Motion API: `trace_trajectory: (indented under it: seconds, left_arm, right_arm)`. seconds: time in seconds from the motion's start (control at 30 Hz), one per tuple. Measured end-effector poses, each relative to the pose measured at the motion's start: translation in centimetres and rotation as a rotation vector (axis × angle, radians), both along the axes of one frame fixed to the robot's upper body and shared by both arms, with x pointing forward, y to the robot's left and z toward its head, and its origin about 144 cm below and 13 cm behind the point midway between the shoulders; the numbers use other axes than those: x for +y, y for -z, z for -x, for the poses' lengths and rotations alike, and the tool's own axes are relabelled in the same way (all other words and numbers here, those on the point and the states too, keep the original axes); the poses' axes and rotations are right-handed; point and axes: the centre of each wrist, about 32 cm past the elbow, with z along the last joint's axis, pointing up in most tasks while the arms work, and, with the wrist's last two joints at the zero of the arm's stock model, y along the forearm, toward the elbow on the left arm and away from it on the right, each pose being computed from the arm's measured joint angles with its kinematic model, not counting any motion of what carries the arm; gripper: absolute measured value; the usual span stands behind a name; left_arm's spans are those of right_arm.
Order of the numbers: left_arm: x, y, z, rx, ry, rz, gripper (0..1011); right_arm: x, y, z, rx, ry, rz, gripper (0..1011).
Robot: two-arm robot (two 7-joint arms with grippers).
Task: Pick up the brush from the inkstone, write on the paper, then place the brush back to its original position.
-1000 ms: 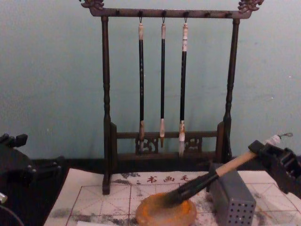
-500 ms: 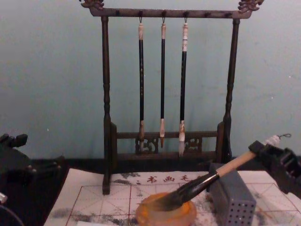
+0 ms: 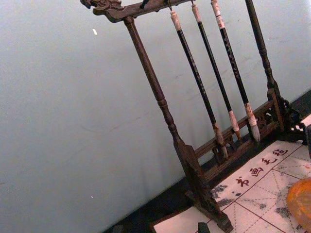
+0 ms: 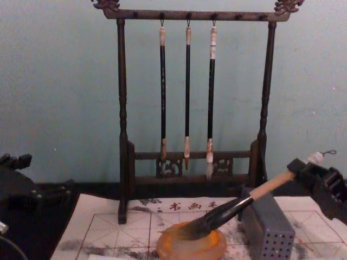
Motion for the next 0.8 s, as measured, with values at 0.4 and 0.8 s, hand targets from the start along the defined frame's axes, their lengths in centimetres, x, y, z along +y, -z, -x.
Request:
trace_trajectory:
  seconds: [0.4, 0.8]
  left_arm:
    - [0.0, 0.0, 0.0, 0.000, 0.000, 0.000, 1001]
    - [0.0, 0.0, 0.0, 0.000, 0.000, 0.000, 1001]
  right_arm:
    - [-0.8, -1.5, 0.2, -0.056, -0.032, 0.000, 185]
    - [-2.6, -3.3, 1.1, -0.104, -0.113, 0.040, 185]
